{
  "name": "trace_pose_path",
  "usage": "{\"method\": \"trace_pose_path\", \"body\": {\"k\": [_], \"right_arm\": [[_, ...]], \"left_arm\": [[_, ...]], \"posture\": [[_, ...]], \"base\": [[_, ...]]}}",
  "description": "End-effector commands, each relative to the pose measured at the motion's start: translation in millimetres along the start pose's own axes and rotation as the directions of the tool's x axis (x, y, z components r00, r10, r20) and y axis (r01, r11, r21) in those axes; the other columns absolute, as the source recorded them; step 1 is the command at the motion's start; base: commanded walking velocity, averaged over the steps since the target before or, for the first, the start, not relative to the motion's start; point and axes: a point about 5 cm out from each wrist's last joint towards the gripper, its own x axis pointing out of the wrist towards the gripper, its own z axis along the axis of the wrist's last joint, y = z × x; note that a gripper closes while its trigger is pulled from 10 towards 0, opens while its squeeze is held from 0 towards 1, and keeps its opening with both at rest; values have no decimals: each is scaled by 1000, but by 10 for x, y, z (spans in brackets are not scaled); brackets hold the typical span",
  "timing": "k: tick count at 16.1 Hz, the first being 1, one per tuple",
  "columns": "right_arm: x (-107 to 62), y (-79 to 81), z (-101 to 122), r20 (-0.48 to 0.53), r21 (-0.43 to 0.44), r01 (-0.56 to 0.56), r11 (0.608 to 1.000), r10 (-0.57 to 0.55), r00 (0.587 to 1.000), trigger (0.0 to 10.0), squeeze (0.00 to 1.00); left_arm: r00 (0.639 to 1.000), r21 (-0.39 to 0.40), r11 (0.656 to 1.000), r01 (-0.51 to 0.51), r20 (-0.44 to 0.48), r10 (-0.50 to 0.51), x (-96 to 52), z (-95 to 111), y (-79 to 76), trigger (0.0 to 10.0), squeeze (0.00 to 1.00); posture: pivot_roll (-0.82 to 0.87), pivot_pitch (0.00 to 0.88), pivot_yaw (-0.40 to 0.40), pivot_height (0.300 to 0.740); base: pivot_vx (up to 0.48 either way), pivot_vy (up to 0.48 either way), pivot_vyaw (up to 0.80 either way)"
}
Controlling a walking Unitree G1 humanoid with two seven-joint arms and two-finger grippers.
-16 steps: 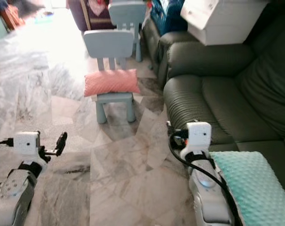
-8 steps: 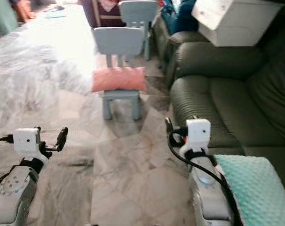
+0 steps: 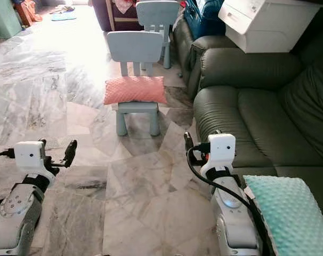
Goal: Move the pillow to the sofa
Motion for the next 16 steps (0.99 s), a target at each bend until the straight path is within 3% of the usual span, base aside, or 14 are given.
{"method": "trace_pose_path", "body": {"k": [1,6,16], "right_arm": [[15,9,37,19,-3,-10,1000,10,1000,10000,0],[24,23,48,27,-11,-22,1000,22,999,10000,0],[29,61,46,26,-12,-37,999,37,999,10000,0]], "left_arm": [[1000,-5,1000,-4,3,4,3,2,28,10000,0],[1000,-9,1000,0,2,0,-2,-9,17,10000,0],[1000,-13,1000,8,0,-8,-13,-26,-19,10000,0]], "posture": [[-74,119,-20,740],[-74,114,-20,740],[-75,125,-21,740]], "base": [[341,0,0],[369,0,0],[393,274,0]]}}
